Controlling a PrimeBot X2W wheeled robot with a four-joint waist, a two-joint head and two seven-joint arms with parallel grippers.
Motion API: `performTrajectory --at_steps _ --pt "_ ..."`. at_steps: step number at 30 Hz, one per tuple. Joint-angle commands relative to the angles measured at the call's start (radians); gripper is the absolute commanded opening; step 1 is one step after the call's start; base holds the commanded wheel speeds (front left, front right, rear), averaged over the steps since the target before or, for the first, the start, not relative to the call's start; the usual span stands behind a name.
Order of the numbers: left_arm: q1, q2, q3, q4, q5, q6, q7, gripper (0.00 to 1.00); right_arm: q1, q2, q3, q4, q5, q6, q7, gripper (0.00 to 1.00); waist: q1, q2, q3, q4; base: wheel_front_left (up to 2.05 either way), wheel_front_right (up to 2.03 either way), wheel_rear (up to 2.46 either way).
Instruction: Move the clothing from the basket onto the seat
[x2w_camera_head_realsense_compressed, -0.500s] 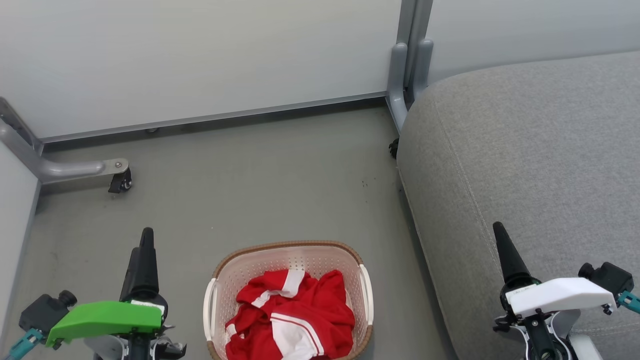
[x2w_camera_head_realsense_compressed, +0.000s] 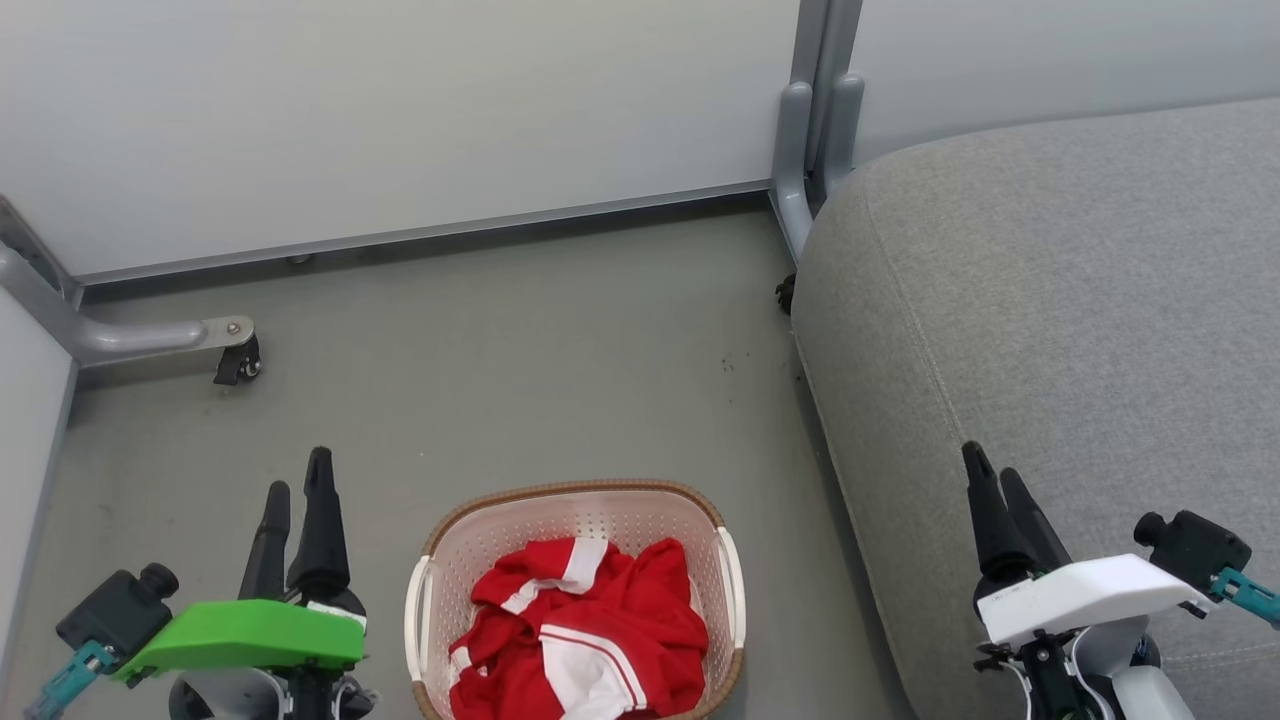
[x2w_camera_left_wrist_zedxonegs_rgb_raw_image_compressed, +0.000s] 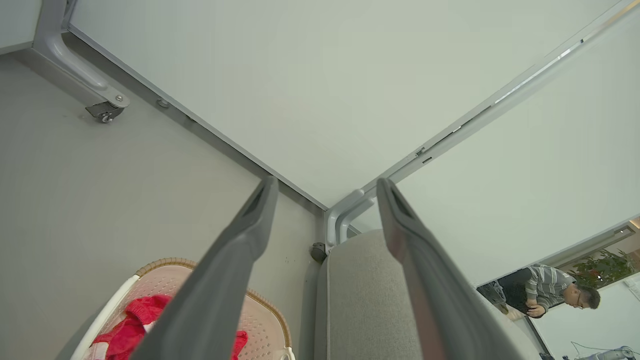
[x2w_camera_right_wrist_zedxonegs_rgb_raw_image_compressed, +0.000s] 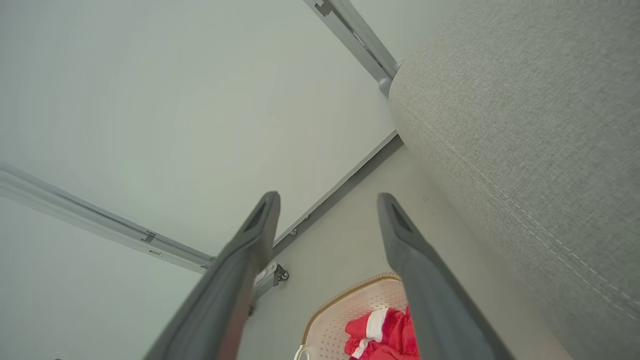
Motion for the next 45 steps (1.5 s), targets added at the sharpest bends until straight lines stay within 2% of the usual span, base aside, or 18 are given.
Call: performTrajectory --at_steps 1,21,29,45 --pt "-0.002 0.006 -0.004 -0.023 0.044 0.005 -0.012 1.00 -0.006 -0.005 0.008 -0.016 -0.040 0.000 -0.012 1.00 0.0000 -0.0001 0.001 0.000 0.00 0.00 0.00" --pt "0.019 0.008 -0.059 -0.050 0.303 0.018 -0.072 1.00 0.010 -0.007 0.046 -0.028 -0.305 0.000 -0.072 1.00 0.0000 -0.0001 0.001 0.000 0.00 0.00 0.00" --pt "0.030 0.009 -0.073 -0.050 0.390 0.008 -0.093 1.00 0.016 -0.008 0.062 -0.036 -0.400 0.001 -0.093 1.00 0.0000 -0.0001 0.001 0.002 0.00 0.00 0.00" --pt "0.042 0.011 -0.108 -0.064 0.570 0.011 -0.133 1.00 0.024 -0.009 0.066 -0.056 -0.542 0.001 -0.133 1.00 0.0000 -0.0001 0.007 0.000 0.00 0.00 0.00"
